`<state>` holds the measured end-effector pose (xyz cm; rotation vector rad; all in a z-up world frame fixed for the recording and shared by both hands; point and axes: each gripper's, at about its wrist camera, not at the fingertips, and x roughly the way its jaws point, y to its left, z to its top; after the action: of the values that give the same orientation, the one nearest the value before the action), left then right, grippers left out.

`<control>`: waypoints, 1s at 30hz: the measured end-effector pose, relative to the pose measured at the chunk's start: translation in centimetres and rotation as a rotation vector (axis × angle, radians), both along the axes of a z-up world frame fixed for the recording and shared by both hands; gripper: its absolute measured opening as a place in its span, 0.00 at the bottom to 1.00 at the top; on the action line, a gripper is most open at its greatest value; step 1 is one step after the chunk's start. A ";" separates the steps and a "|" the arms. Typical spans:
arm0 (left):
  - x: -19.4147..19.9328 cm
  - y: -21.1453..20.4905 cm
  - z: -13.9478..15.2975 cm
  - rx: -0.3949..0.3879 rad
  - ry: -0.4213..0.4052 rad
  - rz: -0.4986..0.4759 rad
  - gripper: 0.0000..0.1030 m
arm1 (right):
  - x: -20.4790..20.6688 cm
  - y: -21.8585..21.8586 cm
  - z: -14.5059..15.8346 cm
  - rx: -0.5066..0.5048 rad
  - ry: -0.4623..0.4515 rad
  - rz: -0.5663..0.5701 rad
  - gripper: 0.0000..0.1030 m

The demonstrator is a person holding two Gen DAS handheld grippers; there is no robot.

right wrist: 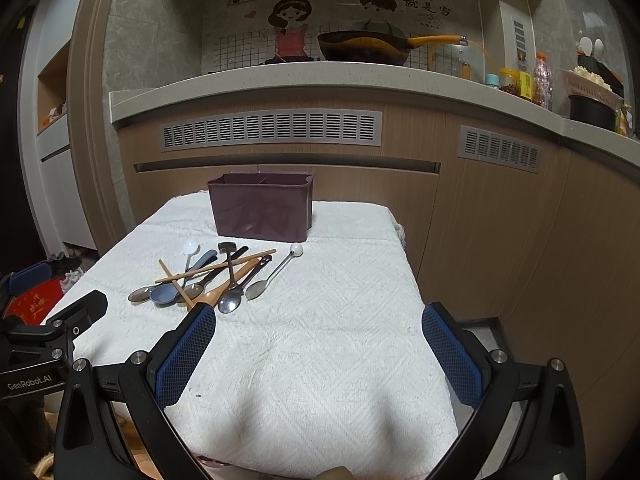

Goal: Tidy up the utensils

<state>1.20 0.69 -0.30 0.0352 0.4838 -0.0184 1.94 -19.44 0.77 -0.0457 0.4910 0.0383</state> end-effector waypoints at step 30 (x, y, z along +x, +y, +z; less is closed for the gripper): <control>18.4 6.5 -2.8 0.020 0.194 0.027 1.00 | 27.1 5.1 -8.4 -0.010 0.444 0.110 0.48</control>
<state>19.62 7.17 -3.06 0.0468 0.6781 0.0101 29.06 -14.37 -7.61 -0.0743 0.9327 0.1557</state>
